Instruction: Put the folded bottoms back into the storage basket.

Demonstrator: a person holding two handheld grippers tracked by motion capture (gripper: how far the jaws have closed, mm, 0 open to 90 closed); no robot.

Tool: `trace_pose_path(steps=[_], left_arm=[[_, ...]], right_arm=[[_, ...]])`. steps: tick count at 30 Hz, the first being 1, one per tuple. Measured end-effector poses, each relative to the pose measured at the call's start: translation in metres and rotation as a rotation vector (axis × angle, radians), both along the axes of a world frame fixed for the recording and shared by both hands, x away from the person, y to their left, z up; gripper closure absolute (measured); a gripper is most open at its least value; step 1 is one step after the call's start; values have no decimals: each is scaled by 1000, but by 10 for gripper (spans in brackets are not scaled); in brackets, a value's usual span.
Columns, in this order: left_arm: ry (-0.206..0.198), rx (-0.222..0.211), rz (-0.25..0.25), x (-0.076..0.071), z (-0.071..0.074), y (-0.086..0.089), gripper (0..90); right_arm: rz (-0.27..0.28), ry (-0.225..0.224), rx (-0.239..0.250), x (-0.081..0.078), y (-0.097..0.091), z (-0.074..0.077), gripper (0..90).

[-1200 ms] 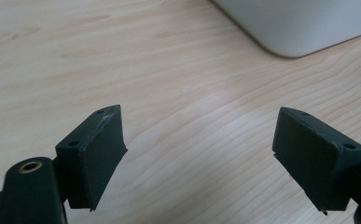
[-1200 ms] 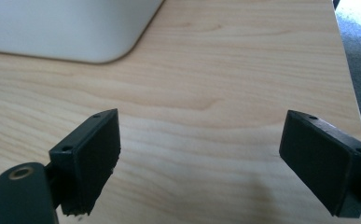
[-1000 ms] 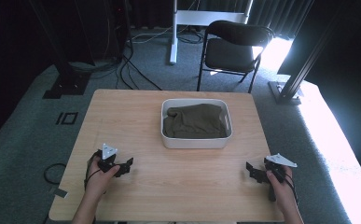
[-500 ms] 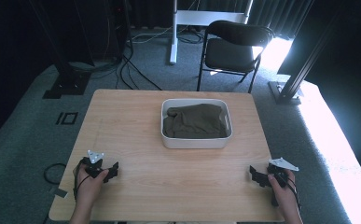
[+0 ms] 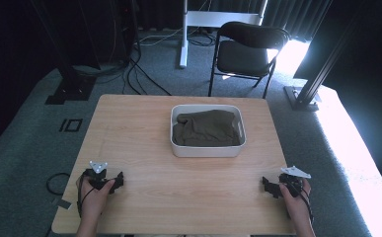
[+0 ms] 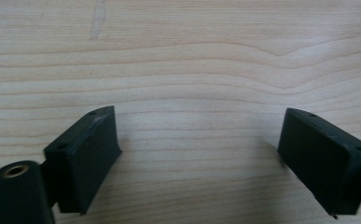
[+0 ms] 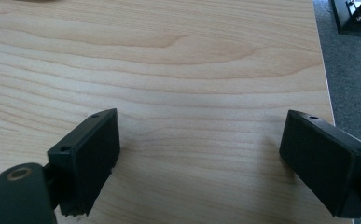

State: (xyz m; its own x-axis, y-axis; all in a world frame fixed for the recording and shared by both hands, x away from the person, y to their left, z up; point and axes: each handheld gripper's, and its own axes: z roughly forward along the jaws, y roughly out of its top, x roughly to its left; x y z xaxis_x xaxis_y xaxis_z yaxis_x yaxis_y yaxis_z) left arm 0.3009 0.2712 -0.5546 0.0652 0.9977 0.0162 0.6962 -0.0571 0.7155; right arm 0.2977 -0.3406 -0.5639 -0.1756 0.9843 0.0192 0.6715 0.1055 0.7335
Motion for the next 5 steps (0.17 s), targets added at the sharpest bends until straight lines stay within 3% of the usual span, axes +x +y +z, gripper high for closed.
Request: trace_pose_path(steps=[5], left_arm=[[4,0,-9,1,0,0,98]], right_arm=[[-2,0,1,0,0,0,118]])
